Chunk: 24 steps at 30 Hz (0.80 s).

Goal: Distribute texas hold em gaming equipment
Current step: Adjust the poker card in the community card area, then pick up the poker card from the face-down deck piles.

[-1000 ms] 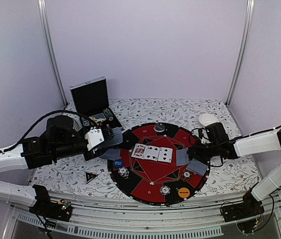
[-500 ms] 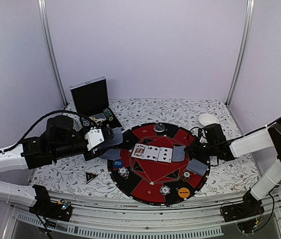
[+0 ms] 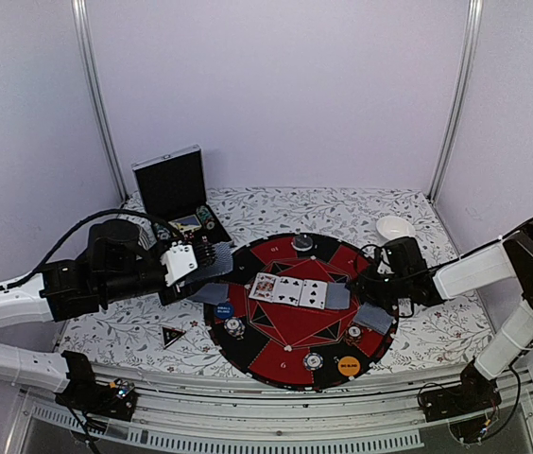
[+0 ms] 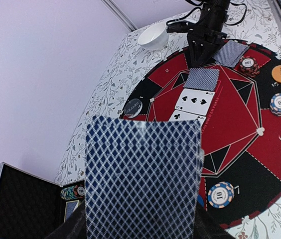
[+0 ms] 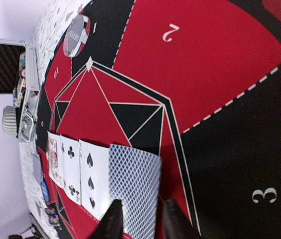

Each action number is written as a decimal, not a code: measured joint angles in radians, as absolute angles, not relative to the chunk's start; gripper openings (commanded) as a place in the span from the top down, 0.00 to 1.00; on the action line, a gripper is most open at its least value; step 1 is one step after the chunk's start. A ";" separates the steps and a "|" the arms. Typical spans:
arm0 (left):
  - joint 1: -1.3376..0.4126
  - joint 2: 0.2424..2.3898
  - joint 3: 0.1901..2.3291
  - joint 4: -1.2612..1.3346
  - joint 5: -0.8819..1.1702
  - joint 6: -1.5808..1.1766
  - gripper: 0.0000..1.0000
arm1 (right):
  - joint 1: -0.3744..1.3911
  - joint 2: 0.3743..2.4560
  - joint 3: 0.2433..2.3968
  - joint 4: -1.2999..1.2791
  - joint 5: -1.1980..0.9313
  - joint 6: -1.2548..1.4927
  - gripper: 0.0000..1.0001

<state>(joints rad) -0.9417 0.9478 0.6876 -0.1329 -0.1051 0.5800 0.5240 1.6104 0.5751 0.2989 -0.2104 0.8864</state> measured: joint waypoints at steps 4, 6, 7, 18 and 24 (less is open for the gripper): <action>-0.942 0.948 0.688 -0.133 -0.105 0.580 0.46 | 0.523 1.572 0.589 0.243 -0.176 0.863 0.37; -0.942 0.948 0.688 -0.133 -0.105 0.580 0.46 | 0.523 1.531 0.618 0.186 -0.142 0.838 0.19; -0.942 0.948 0.688 -0.133 -0.105 0.580 0.46 | 0.524 1.507 0.638 0.158 -0.126 0.821 0.03; -0.942 0.948 0.688 -0.133 -0.103 0.583 0.46 | 0.790 1.398 1.014 0.048 -0.138 0.447 0.01; -0.942 0.948 0.688 -0.133 -0.099 0.587 0.46 | 0.923 1.542 1.161 0.113 -0.360 0.371 0.01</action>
